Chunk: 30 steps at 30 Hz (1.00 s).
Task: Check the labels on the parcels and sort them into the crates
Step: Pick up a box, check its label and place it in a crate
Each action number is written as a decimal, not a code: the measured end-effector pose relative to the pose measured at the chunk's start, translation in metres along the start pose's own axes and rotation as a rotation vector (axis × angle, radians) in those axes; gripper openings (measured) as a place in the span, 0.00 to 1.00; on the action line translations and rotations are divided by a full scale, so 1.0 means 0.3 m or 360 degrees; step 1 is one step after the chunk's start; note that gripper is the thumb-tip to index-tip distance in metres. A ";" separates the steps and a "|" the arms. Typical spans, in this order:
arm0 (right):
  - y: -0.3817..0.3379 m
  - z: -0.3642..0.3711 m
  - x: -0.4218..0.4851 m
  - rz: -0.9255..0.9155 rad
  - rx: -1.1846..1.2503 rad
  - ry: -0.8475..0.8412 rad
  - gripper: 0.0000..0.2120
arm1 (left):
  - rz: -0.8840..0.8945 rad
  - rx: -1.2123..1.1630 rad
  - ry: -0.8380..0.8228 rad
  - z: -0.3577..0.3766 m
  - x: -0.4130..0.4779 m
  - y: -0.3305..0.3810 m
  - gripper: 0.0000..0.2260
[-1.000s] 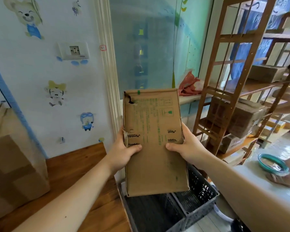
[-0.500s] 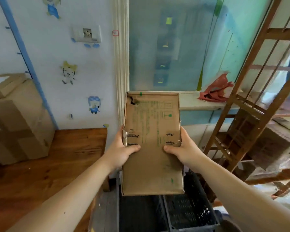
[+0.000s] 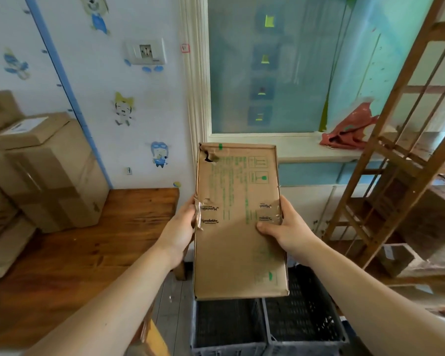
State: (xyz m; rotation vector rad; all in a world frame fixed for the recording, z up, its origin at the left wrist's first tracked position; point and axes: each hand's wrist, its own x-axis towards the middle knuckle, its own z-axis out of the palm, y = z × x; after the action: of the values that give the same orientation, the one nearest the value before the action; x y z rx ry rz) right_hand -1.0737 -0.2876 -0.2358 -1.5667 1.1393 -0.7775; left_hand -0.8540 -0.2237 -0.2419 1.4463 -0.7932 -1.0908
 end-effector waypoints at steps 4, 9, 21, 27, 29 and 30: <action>0.003 0.026 -0.020 -0.0035 0.0001 -0.0012 0.27 | 0.0017 -0.0036 0.0001 -0.018 -0.014 -0.019 0.13; 0.034 0.018 -0.029 -0.0036 0.0082 -0.0006 0.27 | -0.0288 0.0175 0.0180 -0.023 -0.019 -0.056 0.34; 0.081 -0.101 -0.037 -0.0099 0.0066 -0.0206 0.30 | -0.0958 0.0031 0.0141 0.078 -0.092 -0.159 0.20; 0.113 -0.140 -0.041 -0.0076 0.0227 -0.0199 0.29 | -0.0982 -0.0462 -0.0094 0.100 -0.077 -0.215 0.28; 0.122 -0.147 -0.042 -0.0082 0.0235 -0.0203 0.31 | -0.0923 -0.0505 -0.0139 0.118 -0.087 -0.223 0.26; 0.126 -0.152 -0.041 -0.0089 0.0243 -0.0204 0.33 | -0.0914 -0.0531 -0.0145 0.121 -0.081 -0.228 0.24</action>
State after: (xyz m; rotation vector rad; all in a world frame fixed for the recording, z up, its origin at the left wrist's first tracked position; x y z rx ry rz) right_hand -1.1295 -0.2937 -0.2582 -1.5033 0.9255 -0.7713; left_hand -0.9030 -0.2030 -0.3032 1.3718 -0.2282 -1.6441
